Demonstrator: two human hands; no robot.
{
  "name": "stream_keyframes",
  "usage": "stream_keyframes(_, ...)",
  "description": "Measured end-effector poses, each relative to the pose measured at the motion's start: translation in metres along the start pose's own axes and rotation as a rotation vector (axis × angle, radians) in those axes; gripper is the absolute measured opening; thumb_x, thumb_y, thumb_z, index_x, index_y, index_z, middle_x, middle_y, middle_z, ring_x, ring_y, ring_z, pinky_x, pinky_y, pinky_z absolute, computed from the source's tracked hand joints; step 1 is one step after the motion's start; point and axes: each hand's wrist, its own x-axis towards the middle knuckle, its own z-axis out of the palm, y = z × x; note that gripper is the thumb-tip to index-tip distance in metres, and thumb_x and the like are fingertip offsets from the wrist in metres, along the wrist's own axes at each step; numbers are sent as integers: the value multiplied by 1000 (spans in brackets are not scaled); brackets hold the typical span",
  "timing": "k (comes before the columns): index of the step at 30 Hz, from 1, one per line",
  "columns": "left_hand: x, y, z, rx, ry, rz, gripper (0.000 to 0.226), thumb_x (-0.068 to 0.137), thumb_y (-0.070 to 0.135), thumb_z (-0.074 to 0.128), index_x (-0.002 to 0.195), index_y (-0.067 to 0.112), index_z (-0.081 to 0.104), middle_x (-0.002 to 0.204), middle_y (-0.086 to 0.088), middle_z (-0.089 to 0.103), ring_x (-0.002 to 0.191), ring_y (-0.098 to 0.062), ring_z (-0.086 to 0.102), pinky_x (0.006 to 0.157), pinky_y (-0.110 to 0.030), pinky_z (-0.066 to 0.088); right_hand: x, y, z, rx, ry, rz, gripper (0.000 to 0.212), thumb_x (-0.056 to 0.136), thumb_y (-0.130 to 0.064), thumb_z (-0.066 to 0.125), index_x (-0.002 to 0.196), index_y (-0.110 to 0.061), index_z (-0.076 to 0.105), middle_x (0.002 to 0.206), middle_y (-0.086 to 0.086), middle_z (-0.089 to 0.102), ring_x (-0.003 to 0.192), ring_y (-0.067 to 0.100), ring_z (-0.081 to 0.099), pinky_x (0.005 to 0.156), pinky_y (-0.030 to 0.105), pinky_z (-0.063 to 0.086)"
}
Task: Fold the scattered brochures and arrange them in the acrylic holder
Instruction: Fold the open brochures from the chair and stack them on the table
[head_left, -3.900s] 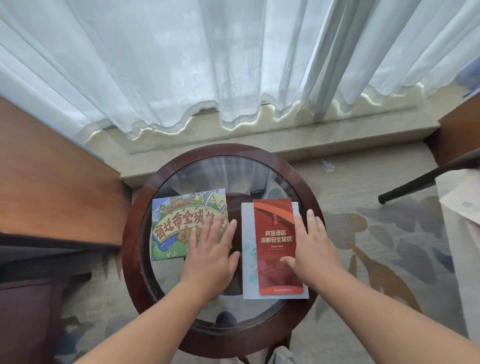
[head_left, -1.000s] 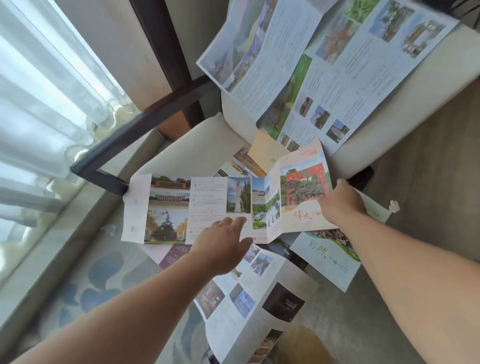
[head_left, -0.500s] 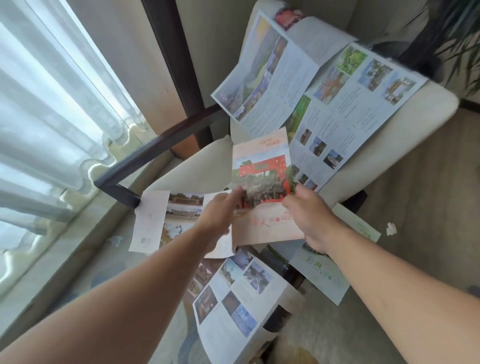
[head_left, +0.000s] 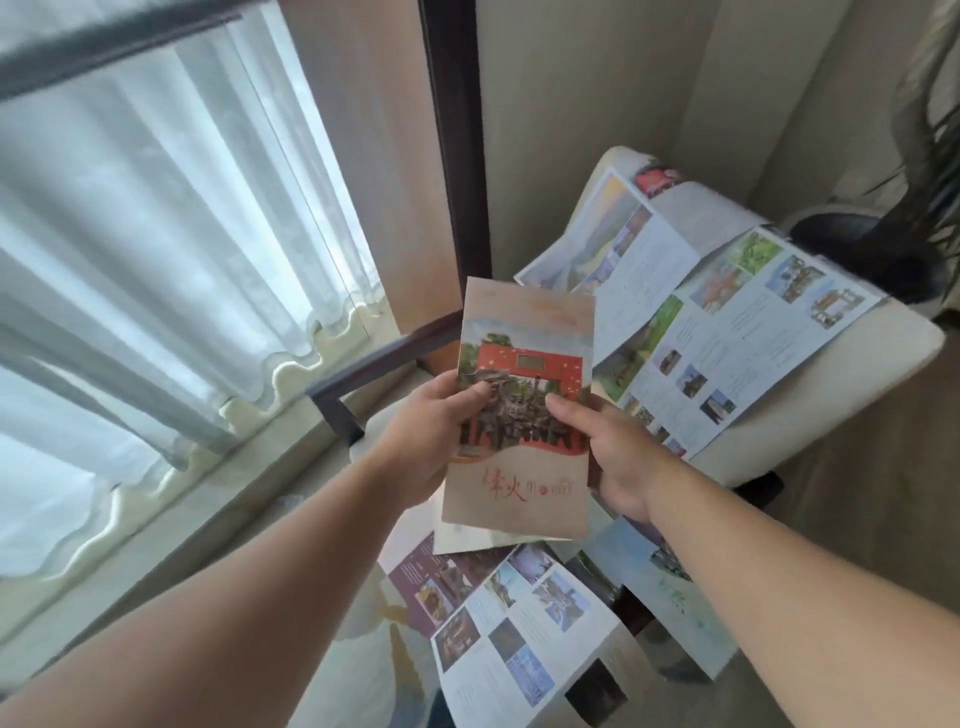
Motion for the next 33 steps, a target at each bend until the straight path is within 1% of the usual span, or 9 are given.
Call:
stream_keyframes(4,-20,1,-10,171,205,41,20,100,20,53,117,17,63,99,-6,76,86,-24,75,67,-37,61,-3,-13,24,22,29,-54,14,98,-11,55,104,-15,67,106,13,74,95,30,71,89,53,54)
stream_keyframes(7,-30,-2,-20,262,327,105,25,96,24,59,120,20,56,105,-5,73,86,-21,74,75,-44,61,-7,-23,40,-5,-25,-124,20,99,-8,49,102,-19,66,100,8,75,94,28,71,81,49,57)
stream_keyframes(10,-42,0,-31,112,272,62,33,97,23,54,129,19,47,113,-13,69,98,-32,70,90,-55,54,-11,-31,54,-34,-132,-149,22,101,-9,46,109,-20,62,107,11,73,102,31,68,88,54,54)
stream_keyframes(13,-54,4,-44,2,216,23,18,98,17,48,115,13,53,111,-21,70,103,-42,66,95,-59,50,-15,-34,68,-84,-196,-167,24,103,-10,43,115,-21,61,110,9,72,102,29,68,87,52,56)
stream_keyframes(19,-71,10,-71,-83,300,82,20,99,7,49,108,13,65,98,-16,75,87,-33,73,77,-47,59,-18,-33,107,-236,-57,-257,16,96,-20,59,110,-28,57,107,2,67,97,21,67,70,36,56)
stream_keyframes(23,-90,16,-95,-124,217,132,24,100,5,46,114,13,63,104,-19,73,91,-34,72,78,-45,59,-22,-34,129,-168,-130,-168,39,89,-34,67,125,-29,52,111,2,69,100,22,68,71,36,52)
stream_keyframes(26,-106,17,-116,-83,226,154,23,99,6,48,114,13,63,101,-15,75,89,-31,73,75,-44,60,-30,-30,154,-133,-140,-150,16,95,-23,61,110,-22,66,98,-2,76,98,23,69,70,36,52)
stream_keyframes(29,-124,15,-138,72,374,202,16,95,12,57,110,16,61,97,-11,75,82,-25,75,68,-41,61,-41,-26,188,-135,-120,-178,16,100,-15,52,106,-19,66,95,0,77,94,24,70,66,36,55)
stream_keyframes(33,-150,13,-179,133,492,197,57,84,23,65,136,23,40,125,-11,56,98,-28,68,74,-47,60,-56,-21,232,-109,-185,-172,22,102,-12,47,113,-19,64,104,5,76,100,28,70,84,50,58)
